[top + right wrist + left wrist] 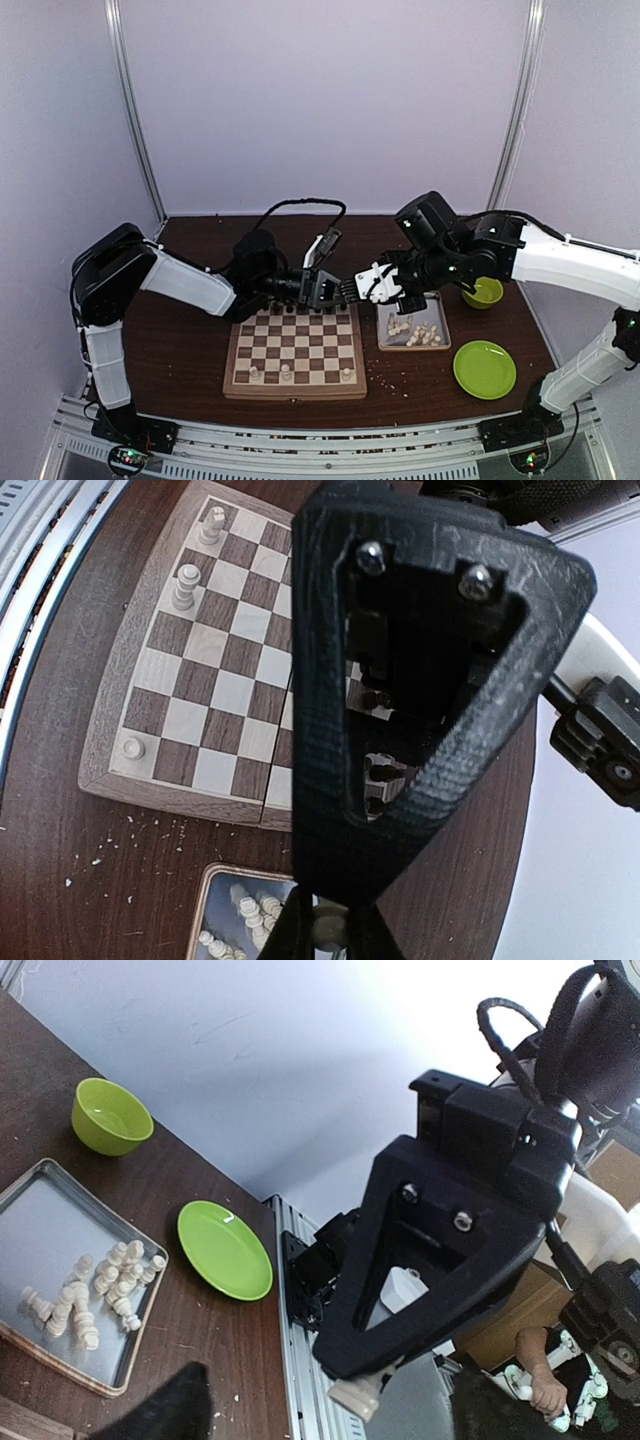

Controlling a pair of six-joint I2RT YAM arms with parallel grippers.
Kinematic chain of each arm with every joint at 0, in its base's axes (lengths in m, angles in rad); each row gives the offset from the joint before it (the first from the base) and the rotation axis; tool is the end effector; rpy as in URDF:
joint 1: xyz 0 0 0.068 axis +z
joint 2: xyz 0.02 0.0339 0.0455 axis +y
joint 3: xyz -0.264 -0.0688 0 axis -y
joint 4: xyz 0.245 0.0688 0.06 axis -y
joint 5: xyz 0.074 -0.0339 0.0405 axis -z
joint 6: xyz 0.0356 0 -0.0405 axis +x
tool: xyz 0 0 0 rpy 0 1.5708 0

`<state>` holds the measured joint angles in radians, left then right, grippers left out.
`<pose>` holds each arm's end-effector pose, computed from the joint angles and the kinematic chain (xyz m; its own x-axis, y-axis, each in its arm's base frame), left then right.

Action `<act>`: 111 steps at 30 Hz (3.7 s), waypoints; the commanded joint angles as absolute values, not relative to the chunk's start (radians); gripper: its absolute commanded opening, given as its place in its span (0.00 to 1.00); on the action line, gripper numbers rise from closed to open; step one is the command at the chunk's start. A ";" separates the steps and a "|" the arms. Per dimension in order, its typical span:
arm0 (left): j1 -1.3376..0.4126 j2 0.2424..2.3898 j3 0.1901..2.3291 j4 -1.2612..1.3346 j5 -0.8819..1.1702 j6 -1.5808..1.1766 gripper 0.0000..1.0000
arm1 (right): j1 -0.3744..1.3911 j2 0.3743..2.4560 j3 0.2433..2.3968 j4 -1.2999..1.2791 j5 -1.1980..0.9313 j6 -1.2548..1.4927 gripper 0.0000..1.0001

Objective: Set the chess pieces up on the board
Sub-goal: Pass from the left arm to the right, then place the pawn at h2, then pick up the bishop from the storage box.

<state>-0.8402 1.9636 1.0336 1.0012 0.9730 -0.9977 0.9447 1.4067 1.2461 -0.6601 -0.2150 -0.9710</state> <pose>0.2513 -0.3246 0.2036 -0.7887 0.1716 -0.5903 0.5655 -0.1738 -0.8062 0.1711 0.2495 0.3144 0.4818 -0.7099 -0.5136 -0.8489 -0.2327 -0.4746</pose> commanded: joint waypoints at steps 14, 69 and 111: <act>-0.648 1.480 1.389 -0.528 0.079 0.010 0.98 | 0.956 1.686 1.540 -1.052 -0.213 -0.769 0.06; -0.262 1.144 1.059 -0.084 0.296 -0.272 0.98 | 1.053 2.192 1.816 -1.271 -0.178 -0.688 0.10; -0.453 1.117 1.090 -0.143 -0.093 -0.101 0.98 | 0.622 1.740 1.382 -0.895 -0.157 -0.566 0.33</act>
<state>-0.3355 1.1809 1.0840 -0.1867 0.1280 -0.2165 0.6559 1.7393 1.4258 -0.9890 -0.1646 -0.6186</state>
